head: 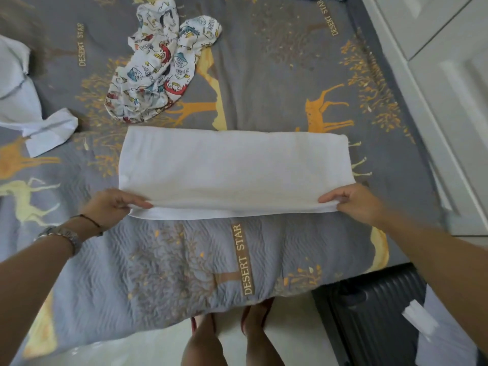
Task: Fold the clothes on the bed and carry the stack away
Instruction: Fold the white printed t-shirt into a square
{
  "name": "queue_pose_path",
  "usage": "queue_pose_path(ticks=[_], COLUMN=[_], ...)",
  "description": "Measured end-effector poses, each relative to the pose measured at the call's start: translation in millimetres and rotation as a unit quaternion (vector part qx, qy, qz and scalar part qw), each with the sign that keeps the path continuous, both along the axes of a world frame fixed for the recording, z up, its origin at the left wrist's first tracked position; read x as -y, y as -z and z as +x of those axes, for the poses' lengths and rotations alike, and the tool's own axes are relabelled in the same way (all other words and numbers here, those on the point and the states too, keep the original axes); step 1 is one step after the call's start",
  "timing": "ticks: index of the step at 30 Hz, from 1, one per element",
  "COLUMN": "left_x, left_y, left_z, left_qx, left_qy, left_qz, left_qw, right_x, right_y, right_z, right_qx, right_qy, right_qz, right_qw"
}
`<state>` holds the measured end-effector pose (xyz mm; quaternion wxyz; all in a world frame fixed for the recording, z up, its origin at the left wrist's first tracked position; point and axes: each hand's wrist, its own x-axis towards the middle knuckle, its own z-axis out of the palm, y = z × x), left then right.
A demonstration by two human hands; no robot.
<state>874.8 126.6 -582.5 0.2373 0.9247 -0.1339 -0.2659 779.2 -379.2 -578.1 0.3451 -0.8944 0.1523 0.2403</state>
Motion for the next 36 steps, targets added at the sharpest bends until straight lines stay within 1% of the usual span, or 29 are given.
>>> queue_pose_path(ticks=[3, 6, 8, 10, 11, 12, 14, 15, 17, 18, 20, 24, 27, 29, 31, 33, 36], left_x=[-2, 0, 4, 11, 17, 25, 46, 59, 91, 109, 150, 247, 317, 357, 391, 418, 448], left_y=[6, 7, 8, 9, 7, 4, -7, -13, -26, -32, -38, -39, -29, -19, -7, 4, 18], left_z=[-5, -9, -9, -4, -1, 4, 15, 21, 35, 41, 54, 74, 85, 90, 95, 101, 113], left_qx=[0.005, 0.009, -0.035, -0.117, -0.152, -0.171, -0.152, -0.127, -0.092, -0.081, -0.05, -0.034, -0.048, -0.066, -0.075, -0.083, -0.145], left_qy=[-0.005, 0.016, 0.053, 0.09, 0.091, 0.085, 0.066, 0.052, 0.007, -0.007, 0.005, 0.043, 0.075, 0.113, 0.145, 0.175, 0.253], left_qz=[0.002, 0.0, 0.025, 0.09, 0.118, 0.135, 0.137, 0.115, 0.037, 0.002, -0.041, -0.123, -0.142, -0.148, -0.142, -0.11, -0.048], left_qw=[1.0, 1.0, 0.998, 0.985, 0.977, 0.972, 0.977, 0.984, 0.995, 0.997, 0.998, 0.991, 0.986, 0.98, 0.976, 0.975, 0.955], right_x=[-4, -6, -6, -7, -6, -6, -6, -5, -3, 0, 4, 12, 15, 16, 19, 23, 31], right_y=[6, 14, 20, 24, 25, 24, 18, 15, 11, 9, 8, 23, 37, 42, 45, 47, 45], right_z=[-8, -14, -19, -21, -21, -19, -14, -11, -9, -11, -14, -21, -25, -25, -24, -24, -24], right_qx=[0.041, 0.083, 0.091, 0.051, 0.025, 0.006, 0.004, 0.035, 0.119, 0.145, 0.153, 0.1, 0.071, 0.071, 0.079, 0.078, 0.057], right_qy=[-0.018, -0.079, -0.105, -0.127, -0.119, -0.086, 0.047, 0.125, 0.261, 0.314, 0.372, 0.423, 0.412, 0.415, 0.416, 0.418, 0.395], right_qz=[-0.025, -0.062, -0.069, -0.068, -0.059, -0.037, 0.046, 0.083, 0.107, 0.109, 0.123, 0.219, 0.217, 0.226, 0.229, 0.251, 0.277], right_qw=[0.999, 0.991, 0.988, 0.988, 0.991, 0.996, 0.998, 0.988, 0.952, 0.932, 0.907, 0.873, 0.882, 0.878, 0.877, 0.87, 0.874])
